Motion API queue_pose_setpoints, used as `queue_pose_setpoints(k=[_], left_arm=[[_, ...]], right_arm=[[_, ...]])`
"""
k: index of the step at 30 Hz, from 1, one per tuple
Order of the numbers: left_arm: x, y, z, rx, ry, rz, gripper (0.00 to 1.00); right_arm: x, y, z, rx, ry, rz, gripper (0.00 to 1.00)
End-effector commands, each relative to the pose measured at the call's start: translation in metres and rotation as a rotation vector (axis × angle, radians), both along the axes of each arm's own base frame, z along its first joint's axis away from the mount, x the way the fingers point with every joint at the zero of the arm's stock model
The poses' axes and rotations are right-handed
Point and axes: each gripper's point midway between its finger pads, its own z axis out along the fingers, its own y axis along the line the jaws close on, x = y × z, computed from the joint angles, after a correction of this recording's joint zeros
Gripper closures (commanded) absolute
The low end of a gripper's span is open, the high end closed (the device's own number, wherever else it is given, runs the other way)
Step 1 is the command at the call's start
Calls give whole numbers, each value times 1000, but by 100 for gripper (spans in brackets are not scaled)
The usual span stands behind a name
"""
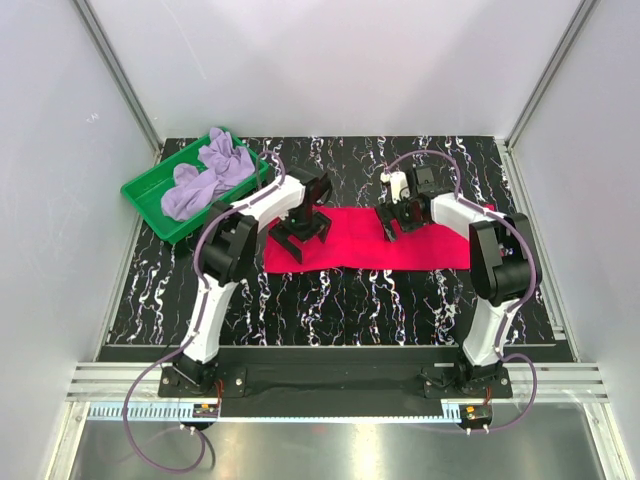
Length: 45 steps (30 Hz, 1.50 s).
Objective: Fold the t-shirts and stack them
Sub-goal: Fold the tshirt
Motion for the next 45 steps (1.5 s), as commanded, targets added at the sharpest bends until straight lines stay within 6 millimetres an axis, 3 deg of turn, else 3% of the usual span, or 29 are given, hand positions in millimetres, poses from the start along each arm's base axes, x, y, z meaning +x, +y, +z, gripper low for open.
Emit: queue_pose_setpoints(k=[1, 10, 15, 19, 21, 24, 25, 27, 28, 30, 32, 33, 36, 37, 39, 40, 42, 43, 44, 45], left_arm=[[19, 4, -9, 38, -32, -74, 1], [63, -7, -21, -101, -136, -325, 1], [85, 10, -16, -61, -187, -445, 1], [106, -11, -15, -320, -257, -491, 1], [115, -10, -16, -386, -291, -496, 1], [138, -30, -1, -545, -392, -562, 1], [140, -39, 4, -616, -407, -590, 1], [147, -42, -7, -664, -404, -612, 1], [155, -51, 7, -736, -450, -636, 1], [163, -55, 9, -791, -474, -630, 1], [173, -57, 27, -797, -550, -674, 1], [179, -57, 48, -787, -607, -698, 1], [184, -51, 86, -746, -693, -724, 1], [184, -47, 116, -720, -741, -726, 1], [183, -35, 142, -676, -775, -720, 1], [179, -25, 170, -623, -815, -724, 1], [170, -6, 192, -541, -826, -708, 1], [164, 10, 225, -458, -887, -696, 1], [159, 24, 233, -404, -885, -664, 1], [147, 37, 227, -357, -836, -636, 1]], right_arm=[[4, 1, -3, 11, 6, -84, 0], [-52, -3, -22, 25, 220, -262, 0], [-84, 1, -20, 47, 289, -348, 0], [-112, 8, -13, 72, 421, -536, 0], [-122, 25, -10, 114, 478, -581, 0], [-137, 63, -4, 242, 571, -654, 0], [-142, 91, 2, 311, 589, -642, 0], [-148, 119, 11, 381, 607, -615, 0], [-152, 146, 22, 455, 634, -566, 0], [-150, 172, 39, 523, 651, -511, 0], [-143, 183, 57, 542, 622, -485, 0], [-140, 182, 62, 534, 595, -461, 0], [-120, 167, 78, 418, 480, -445, 0], [-121, 151, 74, 314, 446, -427, 0], [-105, 141, 83, 242, 380, -409, 0], [-103, 124, 80, 144, 347, -403, 0], [-82, 115, 91, 90, 281, -384, 0], [-78, 101, 92, 20, 261, -407, 0], [-62, 103, 98, 10, 235, -414, 0], [-56, 89, 99, -39, 230, -445, 0]])
